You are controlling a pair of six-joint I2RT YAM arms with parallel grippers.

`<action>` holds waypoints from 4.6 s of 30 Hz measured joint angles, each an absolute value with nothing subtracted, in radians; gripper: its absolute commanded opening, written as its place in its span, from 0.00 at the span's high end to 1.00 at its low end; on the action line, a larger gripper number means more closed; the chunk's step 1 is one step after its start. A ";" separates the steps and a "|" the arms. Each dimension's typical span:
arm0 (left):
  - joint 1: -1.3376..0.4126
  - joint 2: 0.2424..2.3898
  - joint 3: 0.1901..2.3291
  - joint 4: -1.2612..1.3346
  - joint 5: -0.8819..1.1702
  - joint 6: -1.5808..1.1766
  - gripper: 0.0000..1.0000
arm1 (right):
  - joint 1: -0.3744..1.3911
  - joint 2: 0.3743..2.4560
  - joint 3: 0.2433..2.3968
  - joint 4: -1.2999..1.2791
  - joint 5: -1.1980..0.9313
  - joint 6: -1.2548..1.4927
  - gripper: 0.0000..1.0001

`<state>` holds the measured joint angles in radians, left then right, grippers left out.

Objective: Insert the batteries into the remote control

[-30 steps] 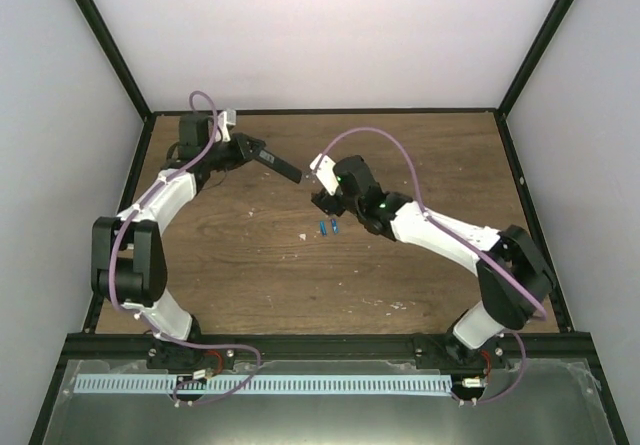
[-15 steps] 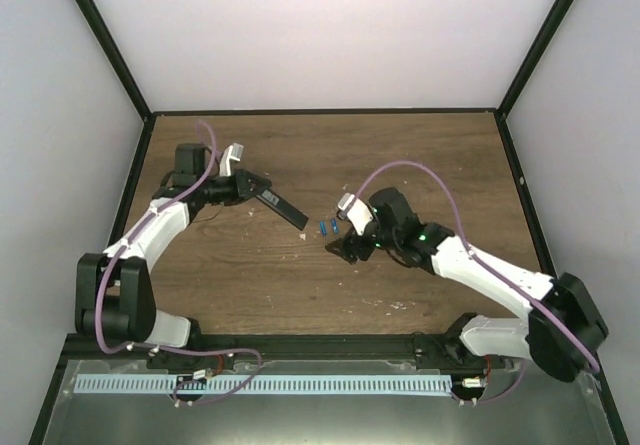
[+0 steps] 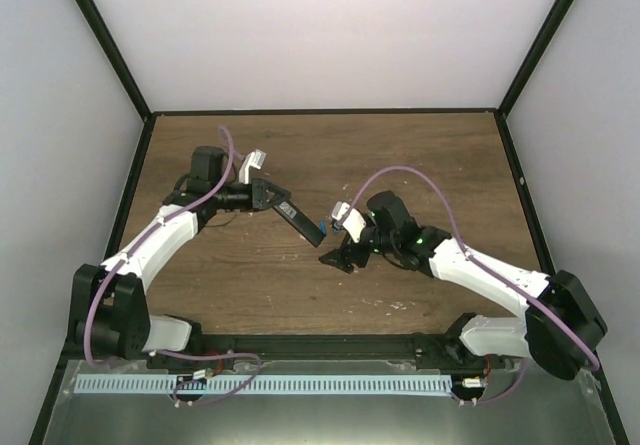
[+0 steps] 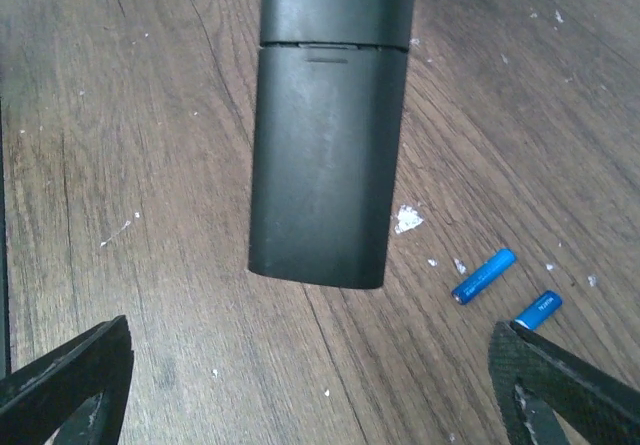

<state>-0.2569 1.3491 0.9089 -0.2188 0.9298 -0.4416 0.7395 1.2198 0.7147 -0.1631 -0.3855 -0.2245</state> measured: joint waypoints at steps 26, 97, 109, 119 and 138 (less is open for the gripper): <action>-0.257 1.371 0.929 -0.225 1.027 -0.387 1.00 | 0.833 1.351 0.822 -0.133 -0.268 -0.254 0.36; -0.144 1.542 1.077 -0.350 1.020 -0.287 1.00 | 0.830 1.487 0.839 -0.167 -0.242 -0.295 0.62; -0.110 1.575 1.122 -0.326 0.965 -0.257 1.00 | 0.835 1.507 0.818 -0.263 -0.215 -0.303 0.62; -0.105 1.576 1.122 -0.326 0.954 -0.250 1.00 | 0.835 1.460 0.800 -0.255 -0.155 -0.288 0.35; -0.128 1.478 0.913 -0.210 1.053 -0.326 1.00 | 0.835 1.489 0.978 -0.171 -0.219 -0.292 0.15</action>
